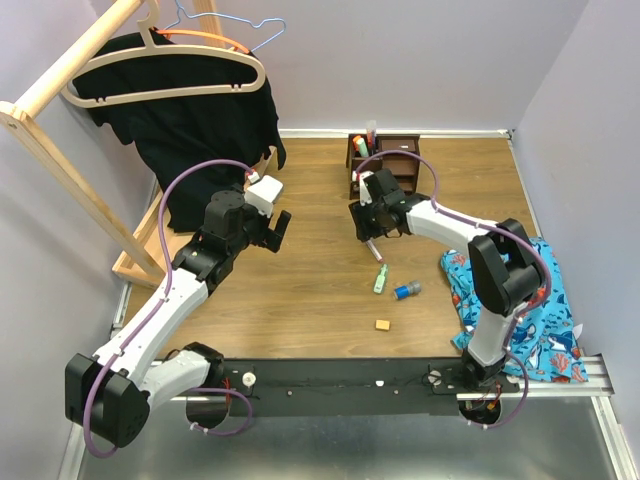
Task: Sort the stationery into containers
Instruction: Pick up the pen from the center of the board.
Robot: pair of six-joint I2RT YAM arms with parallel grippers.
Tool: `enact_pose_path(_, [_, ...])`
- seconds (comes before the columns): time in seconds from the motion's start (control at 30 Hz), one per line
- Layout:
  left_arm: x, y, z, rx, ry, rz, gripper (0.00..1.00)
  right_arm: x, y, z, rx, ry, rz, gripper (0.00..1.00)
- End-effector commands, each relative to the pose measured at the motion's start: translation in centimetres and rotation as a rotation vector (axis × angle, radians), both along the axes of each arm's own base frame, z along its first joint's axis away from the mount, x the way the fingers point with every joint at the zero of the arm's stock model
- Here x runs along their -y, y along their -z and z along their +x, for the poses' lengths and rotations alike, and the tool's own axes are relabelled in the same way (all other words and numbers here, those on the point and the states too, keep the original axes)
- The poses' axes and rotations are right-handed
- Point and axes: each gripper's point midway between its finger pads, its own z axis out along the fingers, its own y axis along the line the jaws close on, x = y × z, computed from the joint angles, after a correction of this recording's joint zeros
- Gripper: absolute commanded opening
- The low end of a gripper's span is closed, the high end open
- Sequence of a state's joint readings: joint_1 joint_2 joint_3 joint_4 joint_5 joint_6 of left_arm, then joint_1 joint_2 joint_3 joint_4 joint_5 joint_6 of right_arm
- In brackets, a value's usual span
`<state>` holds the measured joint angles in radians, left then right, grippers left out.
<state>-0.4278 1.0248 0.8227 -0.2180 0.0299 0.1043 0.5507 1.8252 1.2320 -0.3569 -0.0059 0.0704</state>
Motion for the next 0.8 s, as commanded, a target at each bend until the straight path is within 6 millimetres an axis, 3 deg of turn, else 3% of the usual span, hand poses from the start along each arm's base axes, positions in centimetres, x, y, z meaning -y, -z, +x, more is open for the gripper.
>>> enact_pose_path(0.0, [0.5,-1.2,0.3,0.033,0.015,-0.012,0.99,-1.4,0.9,1.5,0.013,-0.041,0.001,0.57])
enact_pose_path(0.37, [0.4,-0.9,0.3,0.025,0.011,-0.011,0.99,-1.7,3.1,2.6,-0.001,-0.053,-0.035,0.57])
enact_pose_path(0.57, [0.3,-0.8,0.4,0.024,0.005,-0.013,0.99,-1.6,4.3,1.8,-0.04,-0.055,-0.033,0.57])
enact_pose_path(0.77, [0.0,-0.7,0.5,0.023,-0.003,-0.013,0.99,-1.4,5.7,-0.2,-0.123,-0.048,-0.021,0.45])
